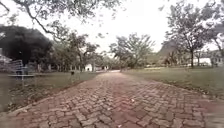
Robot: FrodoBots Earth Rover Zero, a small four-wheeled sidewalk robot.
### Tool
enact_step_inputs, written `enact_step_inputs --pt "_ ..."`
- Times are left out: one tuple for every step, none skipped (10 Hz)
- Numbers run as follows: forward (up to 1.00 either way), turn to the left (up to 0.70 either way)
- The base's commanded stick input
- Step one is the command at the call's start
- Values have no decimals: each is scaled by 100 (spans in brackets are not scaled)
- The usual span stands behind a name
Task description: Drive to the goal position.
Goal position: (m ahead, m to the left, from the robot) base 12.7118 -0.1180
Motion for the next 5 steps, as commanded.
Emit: enact_step_inputs --pt "70 0" --pt "70 0" --pt "70 0" --pt "70 0" --pt "70 0"
